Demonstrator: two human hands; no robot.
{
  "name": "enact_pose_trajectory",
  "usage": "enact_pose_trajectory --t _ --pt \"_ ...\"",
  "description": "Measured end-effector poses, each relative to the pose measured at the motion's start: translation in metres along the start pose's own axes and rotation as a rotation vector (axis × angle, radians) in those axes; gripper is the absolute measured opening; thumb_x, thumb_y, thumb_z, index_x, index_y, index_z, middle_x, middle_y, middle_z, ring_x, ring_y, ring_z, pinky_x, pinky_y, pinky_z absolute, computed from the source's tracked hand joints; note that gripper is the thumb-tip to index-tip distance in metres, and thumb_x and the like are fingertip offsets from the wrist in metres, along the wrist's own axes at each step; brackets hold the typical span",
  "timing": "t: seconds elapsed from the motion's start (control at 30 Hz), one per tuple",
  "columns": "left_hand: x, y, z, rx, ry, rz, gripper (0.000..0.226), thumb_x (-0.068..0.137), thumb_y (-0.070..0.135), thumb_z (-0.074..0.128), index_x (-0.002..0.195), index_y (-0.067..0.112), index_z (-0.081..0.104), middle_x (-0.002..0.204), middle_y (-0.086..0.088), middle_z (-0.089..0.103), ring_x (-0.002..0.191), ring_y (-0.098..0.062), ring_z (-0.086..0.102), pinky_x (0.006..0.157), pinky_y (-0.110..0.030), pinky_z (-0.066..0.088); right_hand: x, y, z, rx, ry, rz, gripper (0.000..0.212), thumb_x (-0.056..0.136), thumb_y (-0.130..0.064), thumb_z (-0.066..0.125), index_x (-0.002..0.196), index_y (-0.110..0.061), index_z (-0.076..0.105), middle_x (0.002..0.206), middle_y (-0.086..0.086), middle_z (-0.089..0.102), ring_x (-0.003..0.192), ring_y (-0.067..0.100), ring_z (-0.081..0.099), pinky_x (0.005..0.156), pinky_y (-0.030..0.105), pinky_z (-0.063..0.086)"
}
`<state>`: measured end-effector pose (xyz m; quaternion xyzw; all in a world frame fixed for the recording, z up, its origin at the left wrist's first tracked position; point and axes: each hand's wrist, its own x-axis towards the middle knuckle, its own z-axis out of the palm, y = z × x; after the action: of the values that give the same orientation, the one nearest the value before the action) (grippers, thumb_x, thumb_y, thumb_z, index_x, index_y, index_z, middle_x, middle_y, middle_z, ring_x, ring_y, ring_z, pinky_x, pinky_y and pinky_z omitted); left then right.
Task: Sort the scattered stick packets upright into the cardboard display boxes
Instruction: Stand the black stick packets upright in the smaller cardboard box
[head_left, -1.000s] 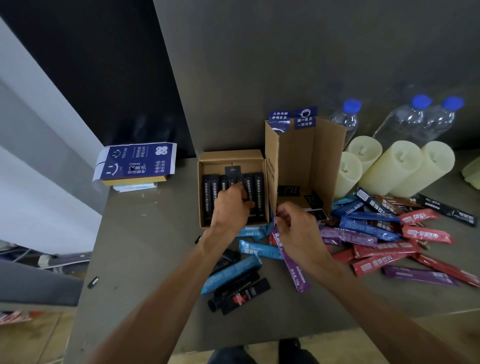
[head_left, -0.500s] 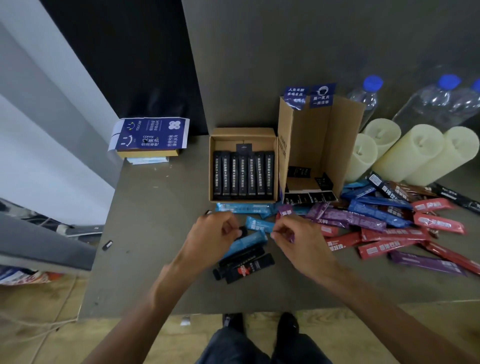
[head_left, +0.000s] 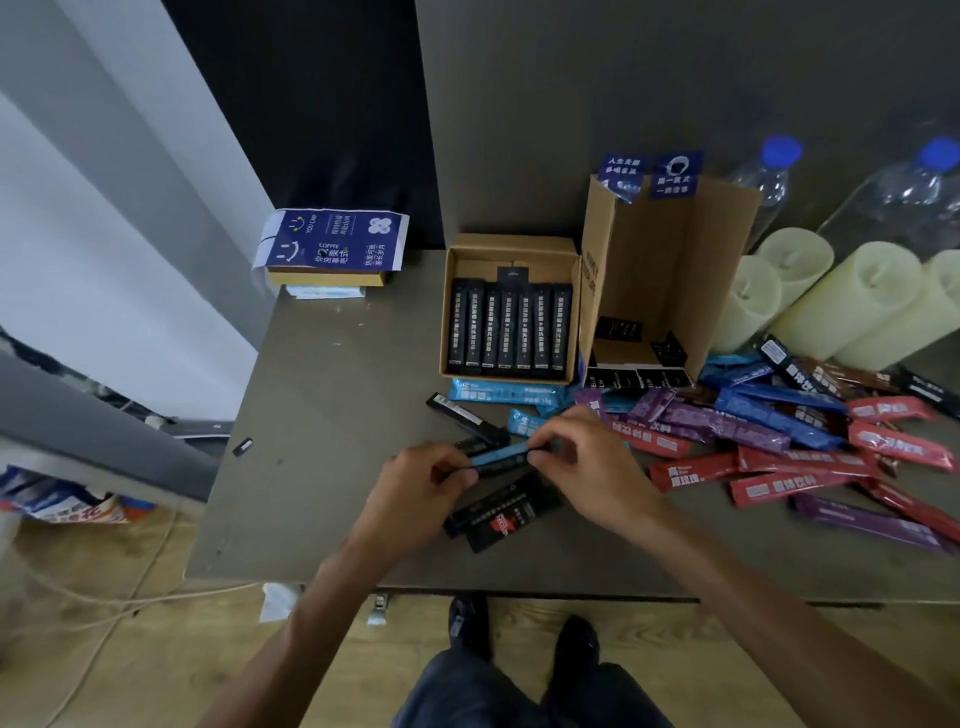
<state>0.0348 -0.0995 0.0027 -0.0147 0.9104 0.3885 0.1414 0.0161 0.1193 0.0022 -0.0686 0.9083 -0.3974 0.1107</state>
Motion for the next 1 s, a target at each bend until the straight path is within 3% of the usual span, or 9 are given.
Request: enact_pose_trajectory --t 0.07,0.17,0.33,0.43,0.53,0.63,0.73,0.83,1.0 --pt "-0.002 0.002 -0.005 -0.116 -0.012 -0.042 0.008 0.091 0.025 0.068 0.086 0.03 0.072 0.084 0.013 0.071 0.079 -0.002 0.064 0.069 -0.02 0.048 0.001 -0.005 -0.01 0.206 -0.006 0.079 0.011 0.096 -0.021 0.064 0.105 -0.022 0.071 0.104 -0.01 0.063 0.089 0.002 0.063 0.072 0.009 0.044" --pt "-0.006 0.009 -0.009 -0.218 -0.006 -0.074 0.009 0.093 0.023 0.067 0.086 0.027 0.073 0.083 0.007 0.072 0.081 -0.009 0.067 0.074 -0.033 0.056 0.002 -0.015 -0.02 0.565 -0.021 0.236 0.017 0.101 -0.017 0.055 0.107 -0.019 0.071 0.104 -0.003 0.071 0.081 0.01 0.071 0.064 0.025 0.049" --pt "-0.008 0.019 -0.014 -0.285 0.016 -0.109 0.011 0.094 0.02 0.064 0.088 0.02 0.074 0.083 0.003 0.073 0.079 -0.008 0.066 0.077 -0.035 0.055 0.007 -0.019 -0.024 0.722 -0.022 0.292 0.024 0.105 -0.019 0.049 0.106 -0.012 0.071 0.108 0.009 0.071 0.077 0.015 0.069 0.061 0.026 0.047" --pt "-0.008 0.02 -0.016 -0.296 0.018 -0.106 0.013 0.094 0.019 0.064 0.085 0.021 0.074 0.08 0.003 0.073 0.077 -0.008 0.066 0.076 -0.037 0.055 0.008 -0.022 -0.027 0.743 -0.036 0.281 0.021 0.103 -0.021 0.054 0.105 -0.012 0.072 0.106 0.01 0.071 0.077 0.014 0.068 0.062 0.026 0.047" --pt "-0.007 0.019 -0.018 -0.268 0.013 -0.083 0.012 0.093 0.02 0.065 0.085 0.022 0.074 0.081 0.003 0.072 0.081 -0.012 0.067 0.077 -0.039 0.055 0.008 -0.026 -0.03 0.608 -0.057 0.234 0.015 0.097 -0.026 0.063 0.1 -0.015 0.073 0.082 0.003 0.067 0.068 0.012 0.061 0.058 0.023 0.045" --pt "-0.008 0.02 -0.018 -0.183 0.085 0.032 0.012 0.091 0.019 0.068 0.082 0.028 0.07 0.081 0.009 0.069 0.079 -0.007 0.064 0.071 -0.026 0.054 0.01 -0.028 -0.031 0.61 -0.093 0.278 0.02 0.098 -0.029 0.061 0.099 -0.011 0.071 0.064 0.002 0.056 0.054 0.011 0.051 0.048 0.021 0.038" --pt "-0.01 0.023 -0.018 -0.176 0.18 0.117 0.011 0.088 0.015 0.071 0.086 0.026 0.069 0.088 0.012 0.068 0.083 -0.003 0.064 0.072 -0.017 0.051 0.014 -0.031 -0.034 0.7 -0.099 0.308 0.018 0.098 -0.018 0.062 0.1 -0.002 0.07 0.074 0.01 0.065 0.061 0.018 0.062 0.051 0.025 0.047" --pt "-0.01 0.022 -0.016 -0.448 0.089 -0.003 0.019 0.085 0.011 0.076 0.096 0.023 0.067 0.095 0.009 0.074 0.088 -0.007 0.071 0.075 -0.024 0.057 0.018 -0.029 -0.038 0.717 -0.029 0.282 0.01 0.094 0.002 0.061 0.099 0.001 0.07 0.087 0.022 0.07 0.073 0.025 0.07 0.066 0.028 0.059" --pt "-0.01 0.025 -0.016 -0.735 0.079 -0.023 0.016 0.092 -0.008 0.059 0.105 0.001 0.06 0.098 -0.012 0.073 0.086 -0.023 0.075 0.074 -0.029 0.06 0.025 -0.031 -0.04 0.637 0.012 0.219 0.02 0.092 0.007 0.061 0.107 -0.006 0.066 0.097 0.02 0.069 0.08 0.027 0.074 0.071 0.031 0.061"
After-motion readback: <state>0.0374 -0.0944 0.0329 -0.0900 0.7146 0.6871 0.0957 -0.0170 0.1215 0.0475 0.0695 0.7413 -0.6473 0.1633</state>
